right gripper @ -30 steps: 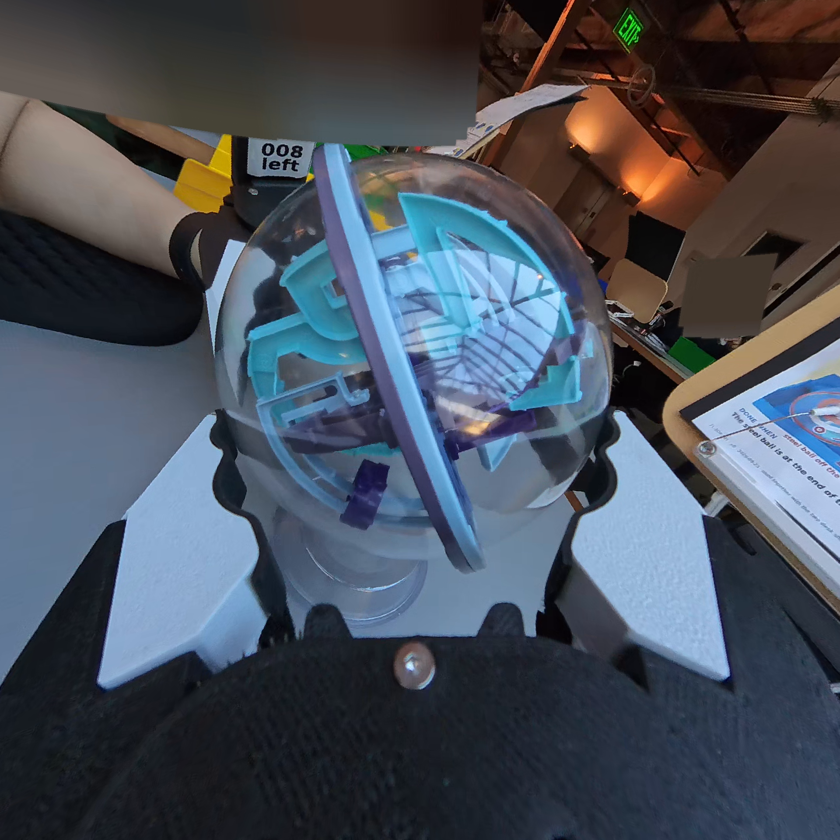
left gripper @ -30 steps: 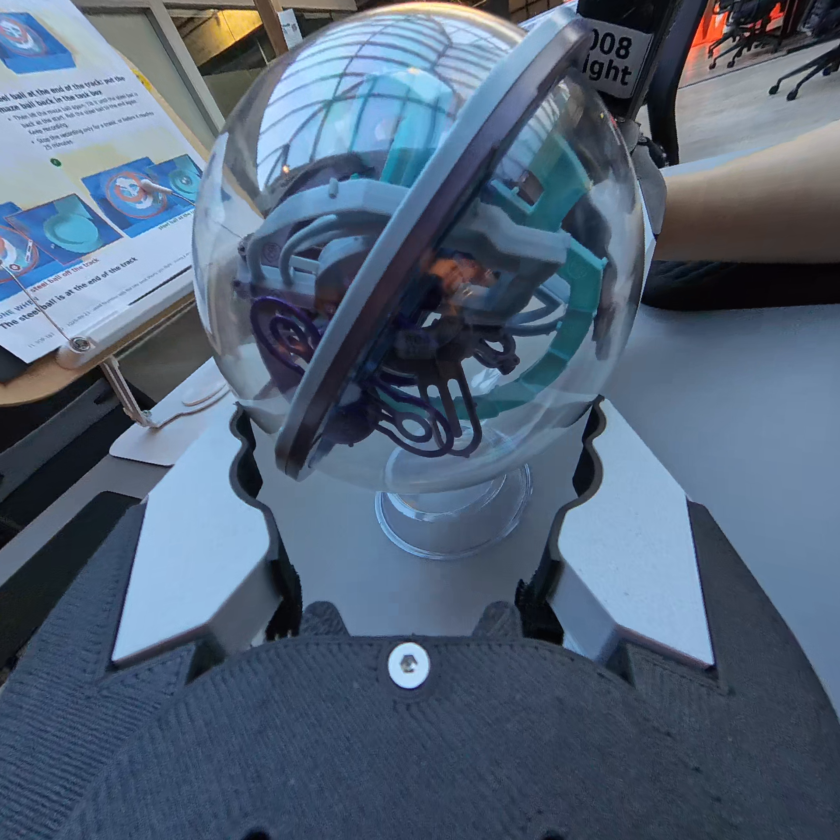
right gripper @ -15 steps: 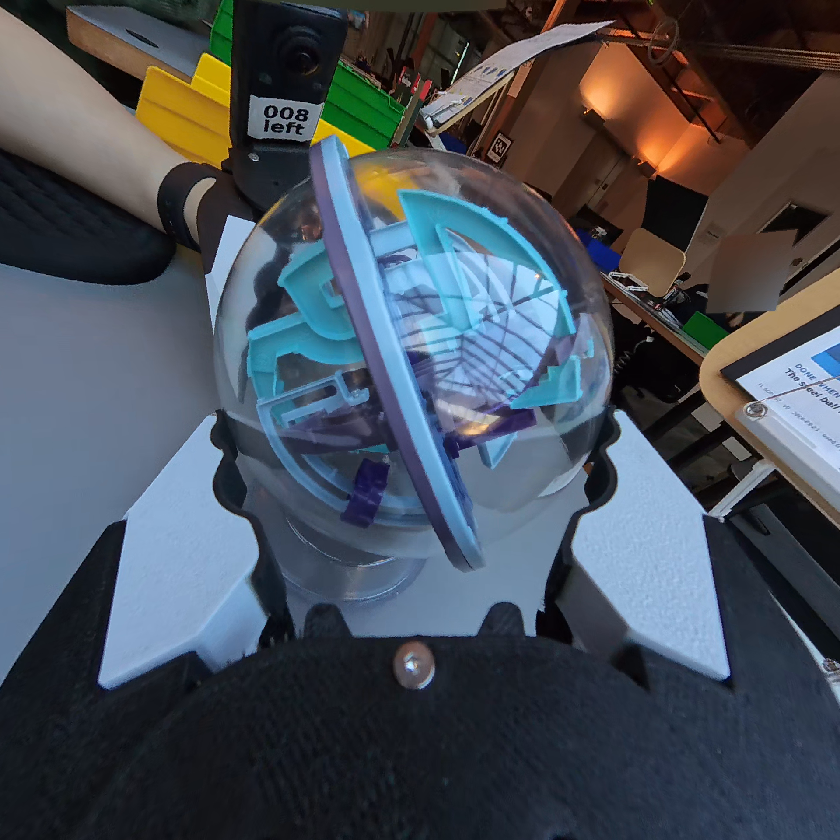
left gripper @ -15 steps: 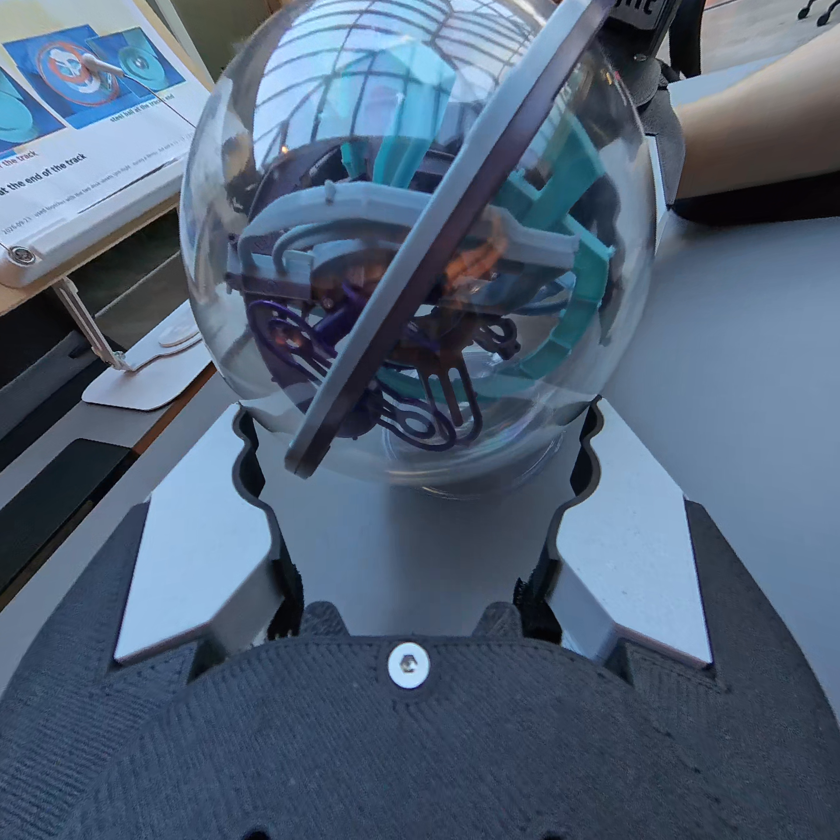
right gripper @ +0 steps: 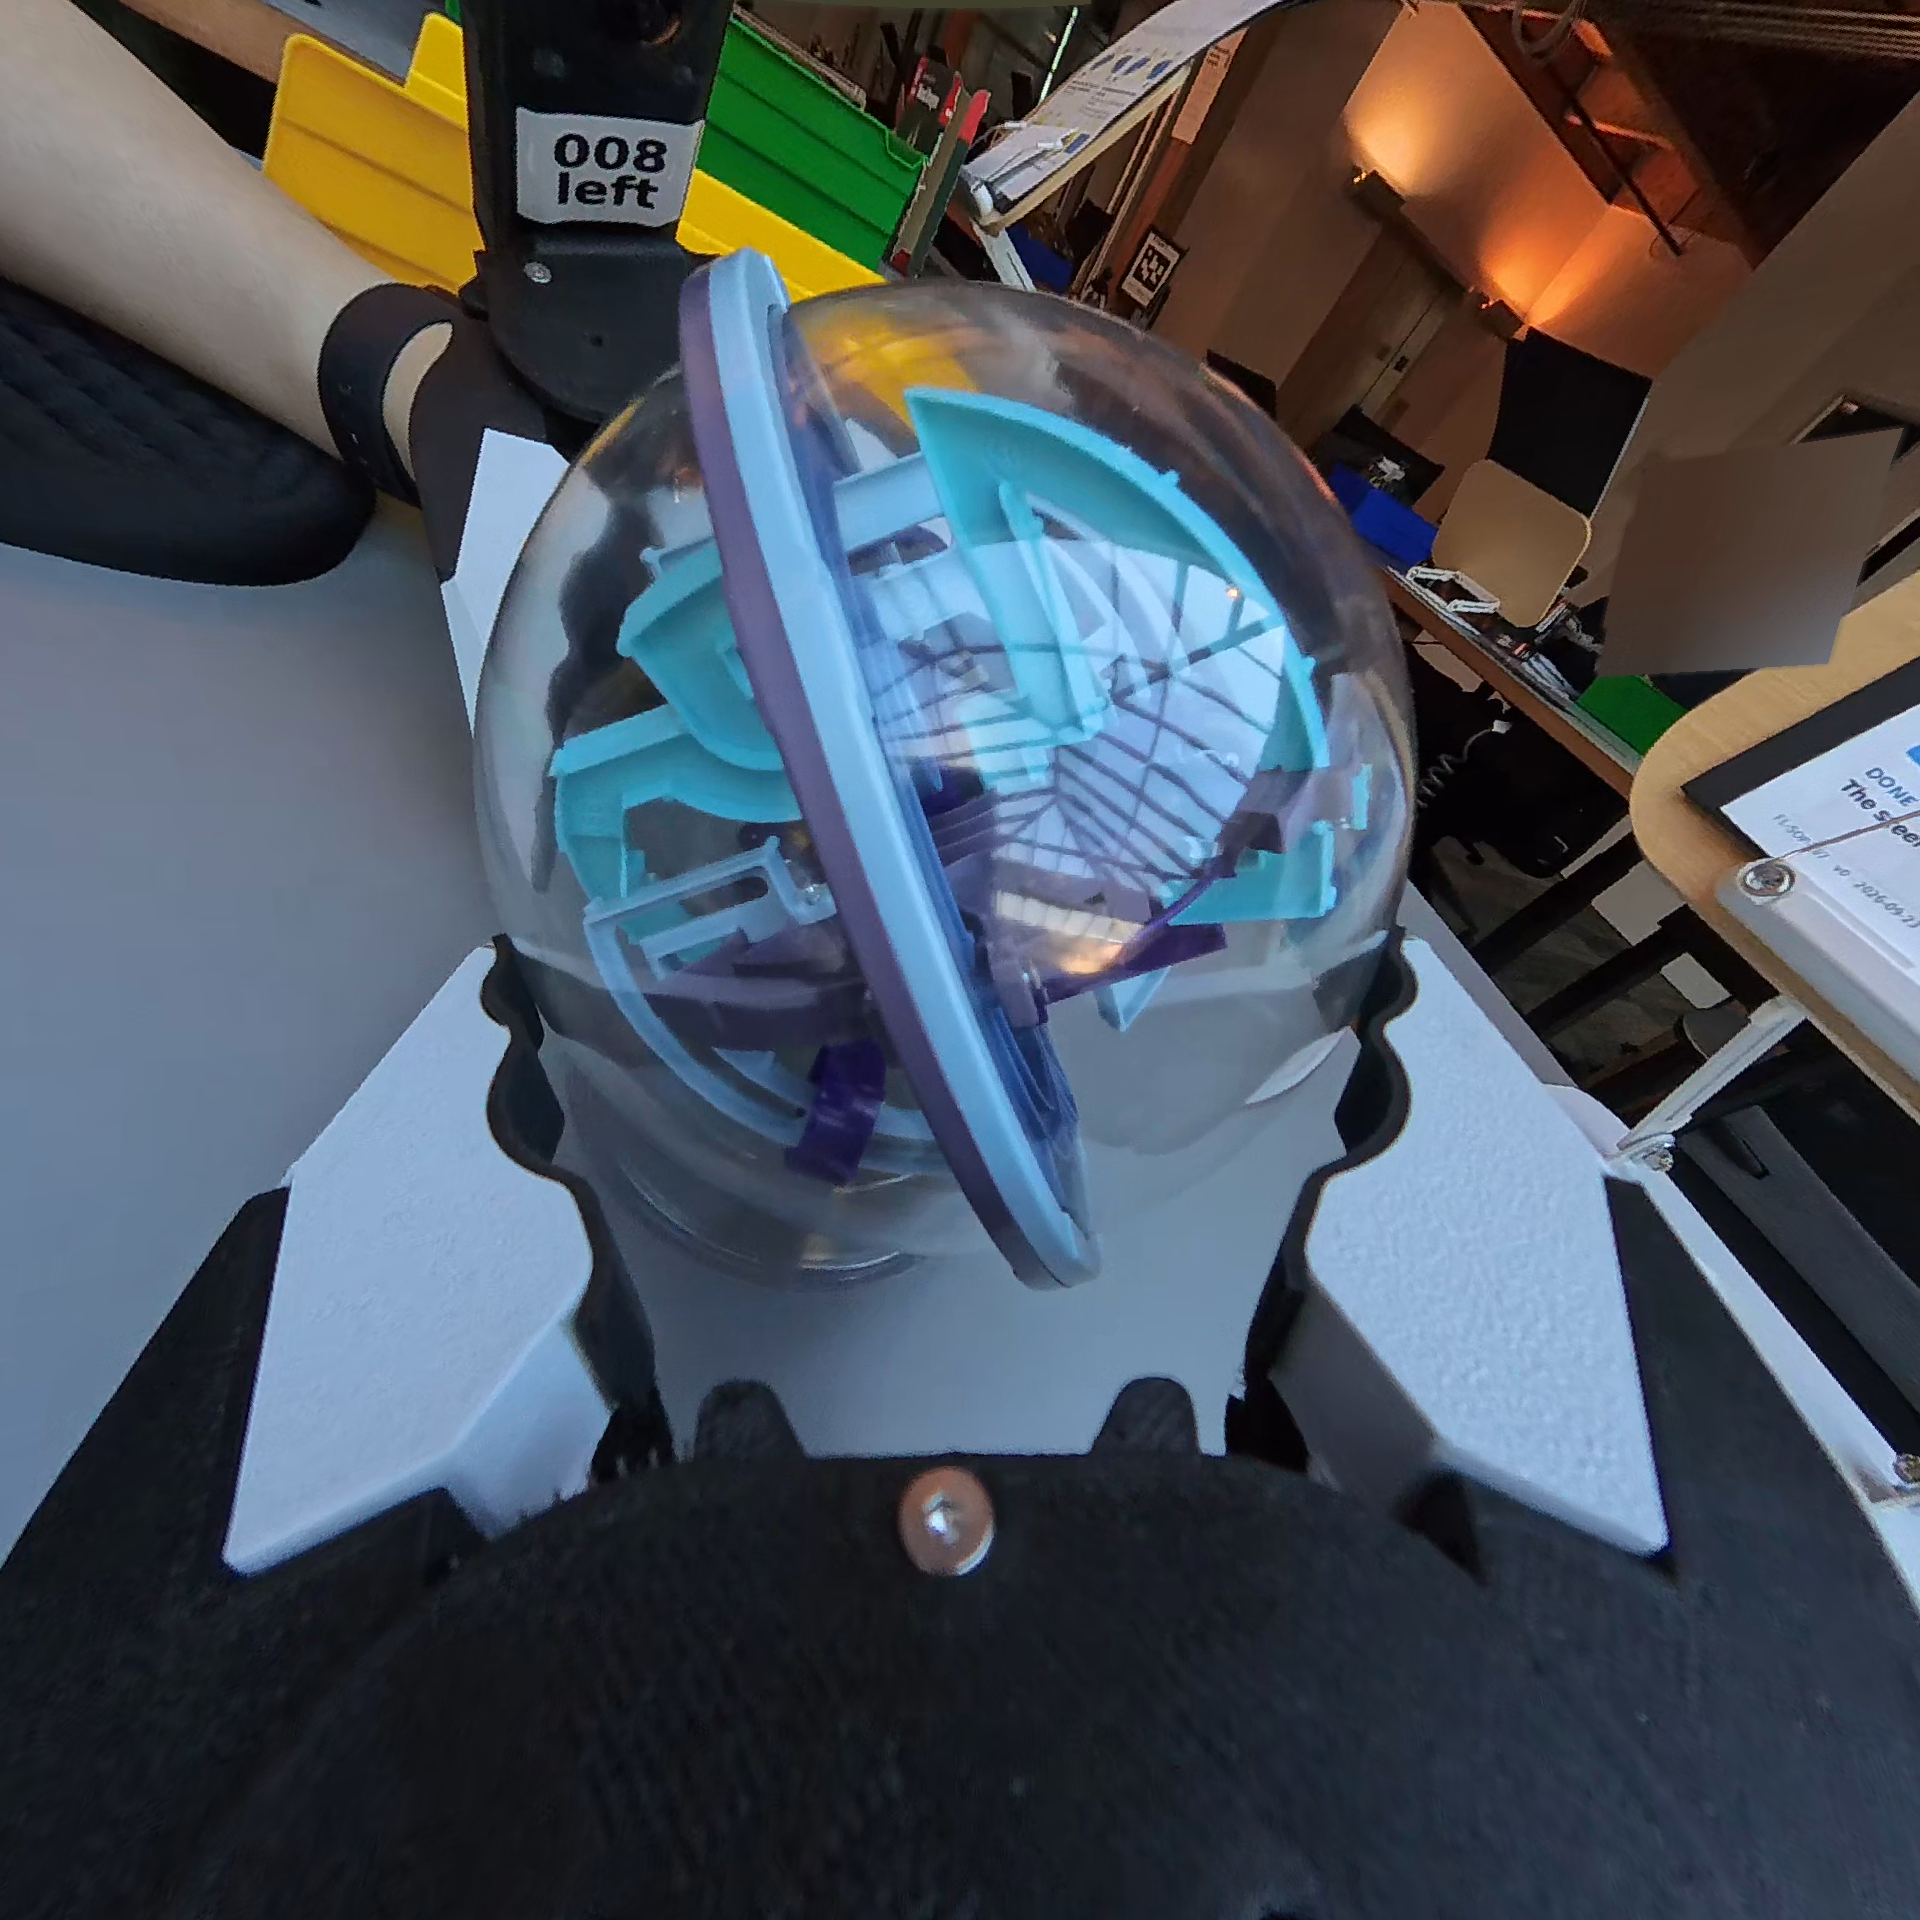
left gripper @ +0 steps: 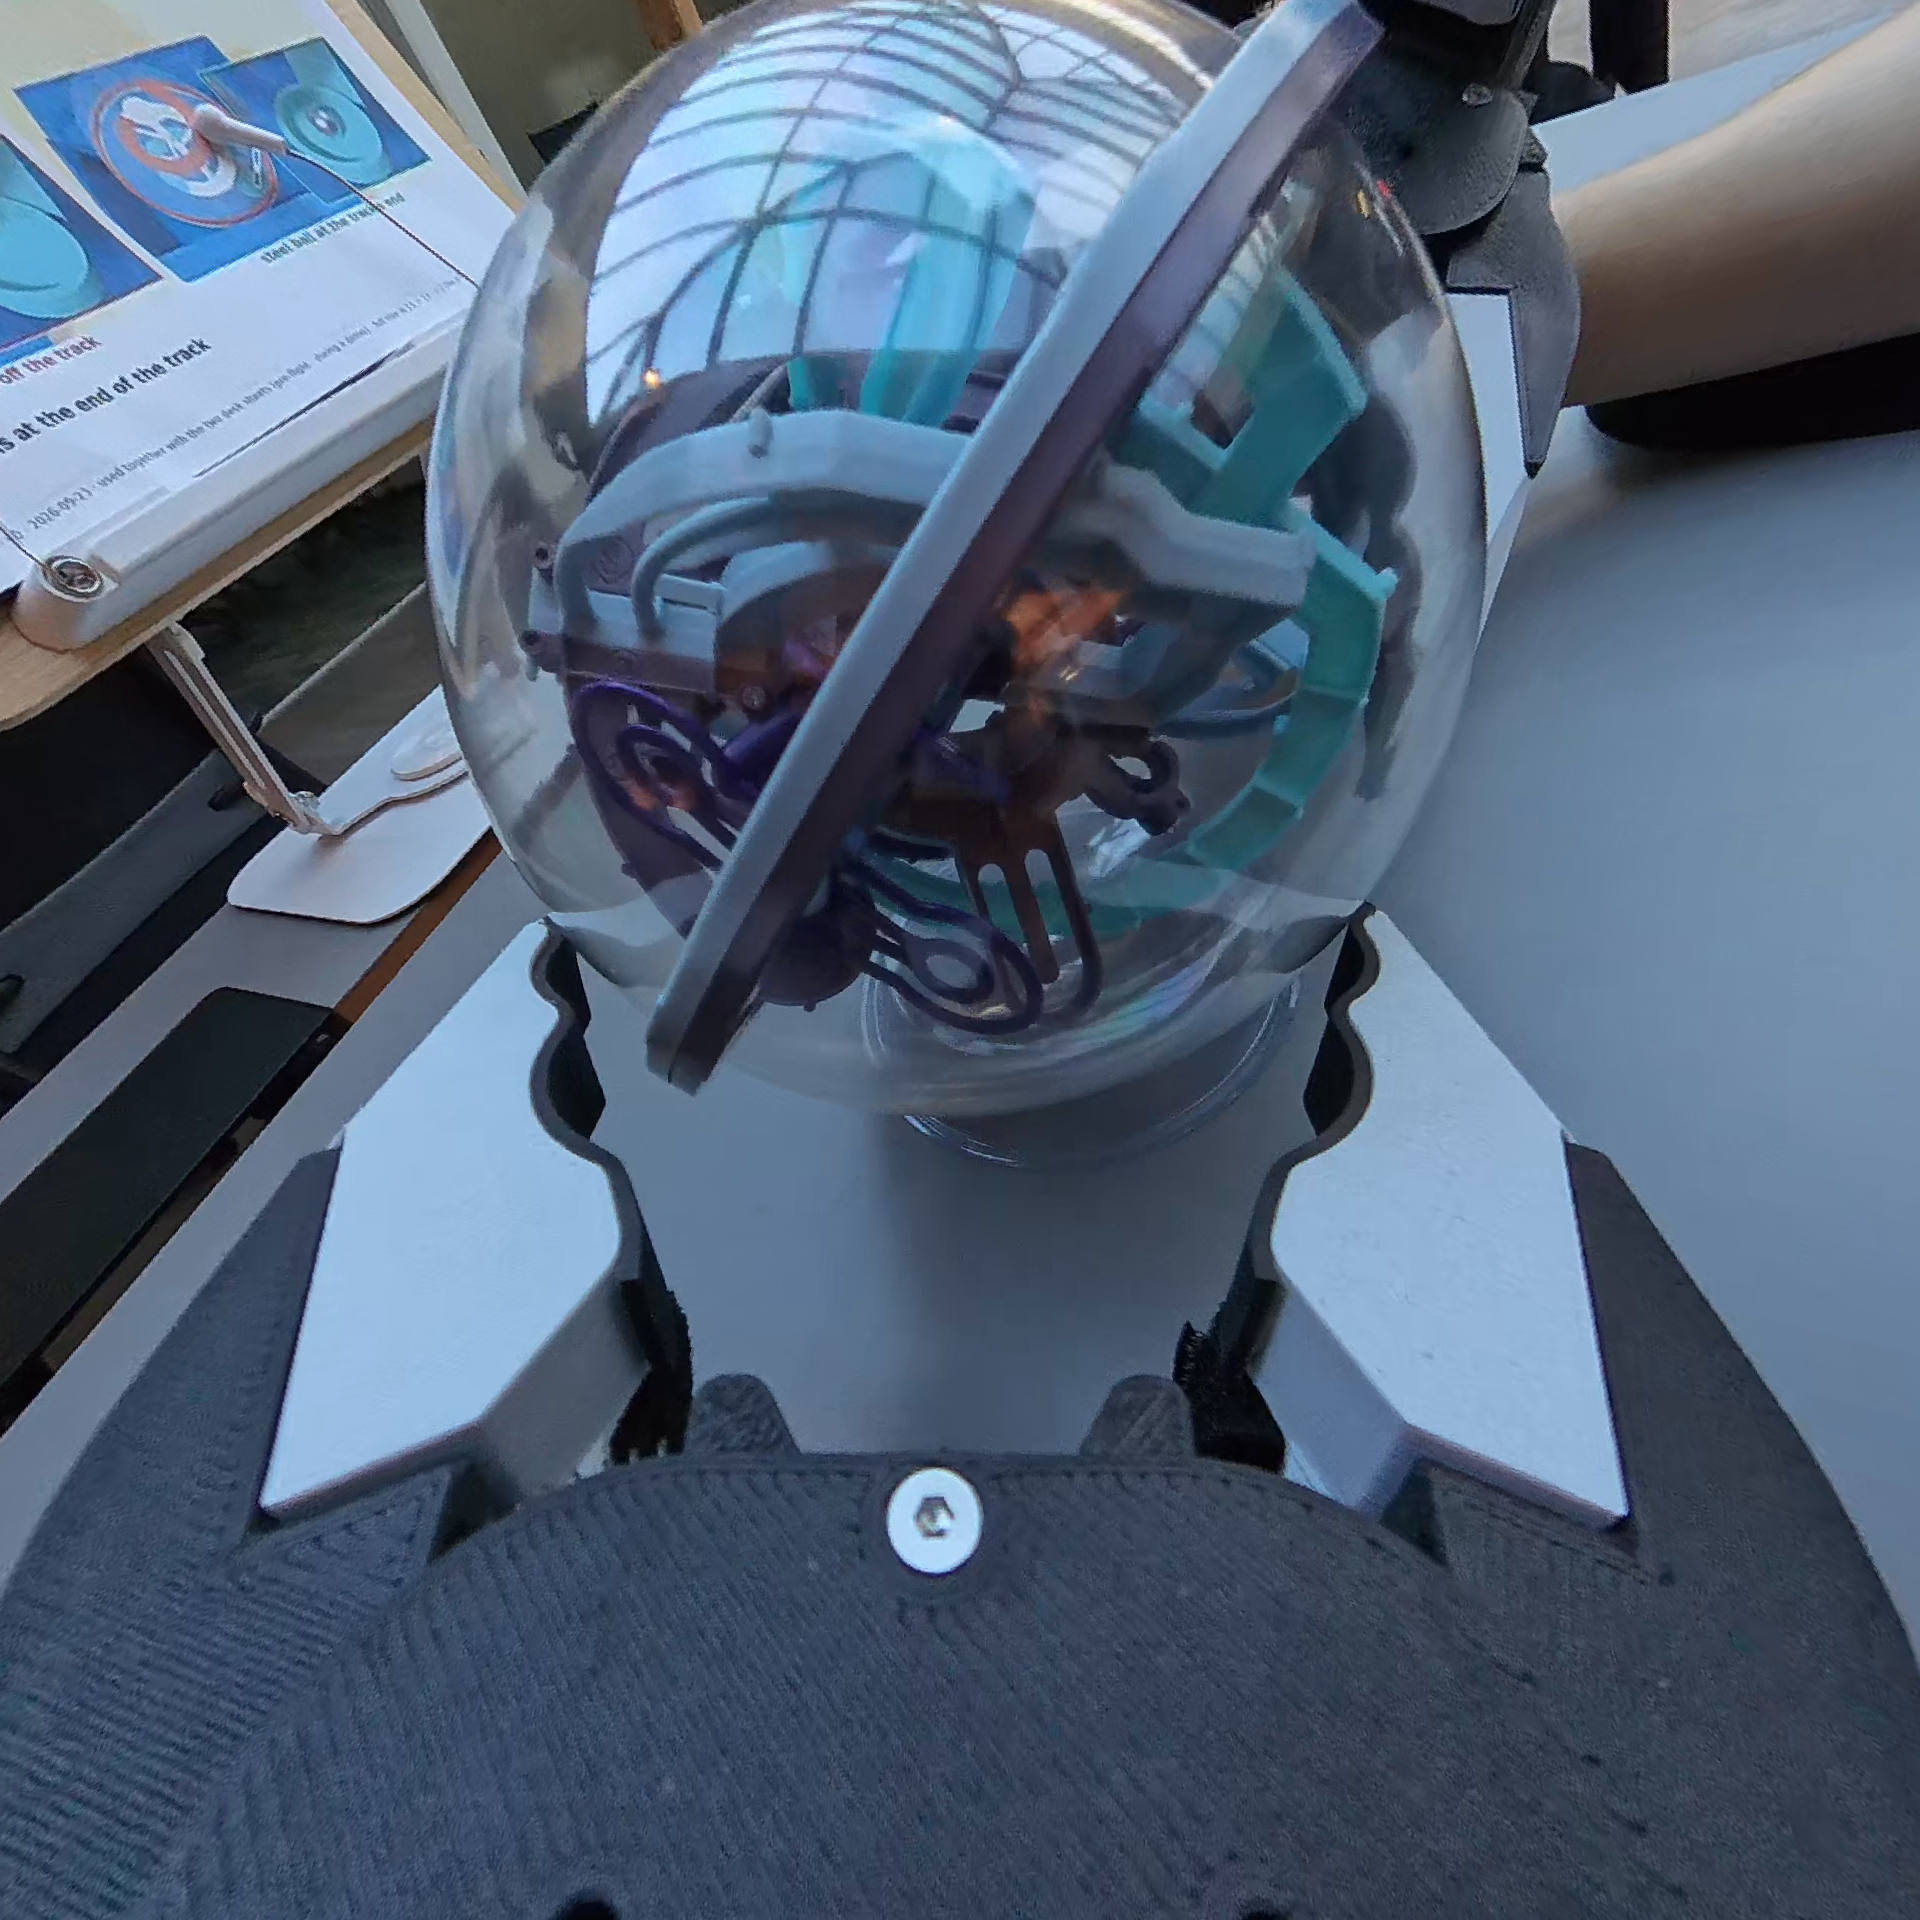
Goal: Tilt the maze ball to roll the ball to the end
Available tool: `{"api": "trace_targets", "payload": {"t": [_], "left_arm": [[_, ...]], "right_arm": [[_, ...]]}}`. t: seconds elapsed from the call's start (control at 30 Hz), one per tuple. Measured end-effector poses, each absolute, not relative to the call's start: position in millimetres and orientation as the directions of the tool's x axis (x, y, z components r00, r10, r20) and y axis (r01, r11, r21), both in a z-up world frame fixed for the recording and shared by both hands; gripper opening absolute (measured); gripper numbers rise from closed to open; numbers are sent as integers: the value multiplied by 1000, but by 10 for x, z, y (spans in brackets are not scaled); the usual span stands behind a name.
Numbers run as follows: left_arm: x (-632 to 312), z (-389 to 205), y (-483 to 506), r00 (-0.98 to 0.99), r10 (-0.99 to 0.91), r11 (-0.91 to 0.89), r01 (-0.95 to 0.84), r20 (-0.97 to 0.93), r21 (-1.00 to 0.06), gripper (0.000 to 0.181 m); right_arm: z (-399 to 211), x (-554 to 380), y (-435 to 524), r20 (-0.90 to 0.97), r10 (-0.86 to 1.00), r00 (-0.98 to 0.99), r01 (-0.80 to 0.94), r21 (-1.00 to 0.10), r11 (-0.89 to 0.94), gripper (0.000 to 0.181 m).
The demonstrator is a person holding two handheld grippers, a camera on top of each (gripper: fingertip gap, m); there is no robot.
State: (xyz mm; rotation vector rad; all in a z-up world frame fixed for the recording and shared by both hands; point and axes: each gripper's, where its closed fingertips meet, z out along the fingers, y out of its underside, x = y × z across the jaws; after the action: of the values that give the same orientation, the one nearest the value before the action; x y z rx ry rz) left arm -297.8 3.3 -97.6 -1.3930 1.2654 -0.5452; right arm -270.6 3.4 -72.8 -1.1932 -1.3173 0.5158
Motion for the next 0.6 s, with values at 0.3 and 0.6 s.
{"api": "trace_targets", "payload": {"t": [0.3, 0.6], "left_arm": [[-2979, -956, 28, 319, -896, 186, -360, -308, -914, 139], [-2974, -954, 20, 317, -898, 185, -358, -305, -915, 139]], "right_arm": [[-750, -2703, 43, 426, 868, 257, 335, -881, 333, 153], [-756, -2700, 30, 394, 877, 276, 400, -876, 268, 154]]}}
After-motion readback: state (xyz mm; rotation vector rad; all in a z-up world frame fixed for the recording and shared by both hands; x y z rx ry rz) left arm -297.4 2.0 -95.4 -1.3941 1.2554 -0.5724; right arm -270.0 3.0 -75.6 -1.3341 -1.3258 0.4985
